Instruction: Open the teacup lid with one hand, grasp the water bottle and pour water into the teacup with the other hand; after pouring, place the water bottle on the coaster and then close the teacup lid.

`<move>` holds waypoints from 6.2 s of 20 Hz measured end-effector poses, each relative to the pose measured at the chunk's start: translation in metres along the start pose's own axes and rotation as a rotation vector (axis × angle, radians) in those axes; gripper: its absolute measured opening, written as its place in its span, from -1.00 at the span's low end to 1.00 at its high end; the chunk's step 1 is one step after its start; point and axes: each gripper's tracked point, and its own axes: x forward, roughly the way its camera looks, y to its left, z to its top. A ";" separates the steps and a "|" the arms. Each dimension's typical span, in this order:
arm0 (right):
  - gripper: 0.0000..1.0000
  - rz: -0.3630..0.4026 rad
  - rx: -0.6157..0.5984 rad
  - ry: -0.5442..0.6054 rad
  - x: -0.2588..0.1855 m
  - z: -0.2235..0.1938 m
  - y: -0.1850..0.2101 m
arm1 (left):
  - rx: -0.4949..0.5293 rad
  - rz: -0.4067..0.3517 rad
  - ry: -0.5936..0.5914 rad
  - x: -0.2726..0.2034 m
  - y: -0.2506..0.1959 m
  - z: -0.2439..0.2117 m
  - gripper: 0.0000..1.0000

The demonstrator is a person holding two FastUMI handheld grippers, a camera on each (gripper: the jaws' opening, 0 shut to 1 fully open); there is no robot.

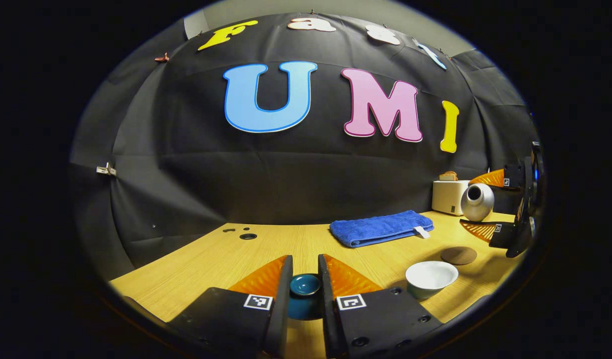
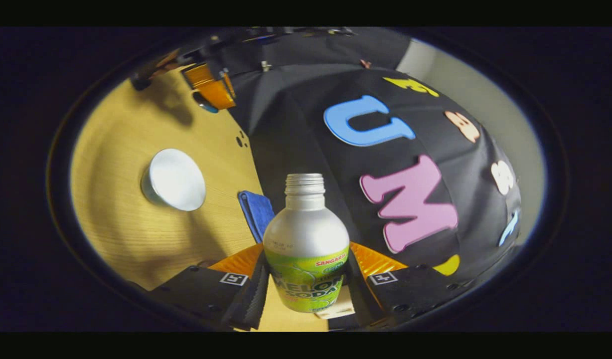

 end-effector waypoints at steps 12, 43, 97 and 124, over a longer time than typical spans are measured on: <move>0.44 0.034 -0.339 -0.117 0.018 0.005 0.010 | 0.002 0.002 0.003 0.000 0.006 0.000 -0.35; 0.43 -0.020 -0.753 -0.251 0.021 0.019 0.004 | 0.000 0.005 0.002 0.000 0.006 -0.001 -0.35; 0.43 -0.046 -0.794 -0.258 0.011 0.022 -0.005 | -0.003 -0.019 -0.001 0.000 0.002 0.000 -0.35; 0.48 0.057 1.312 0.088 -0.004 -0.074 0.016 | 0.007 -0.021 -0.002 0.000 0.000 0.001 -0.34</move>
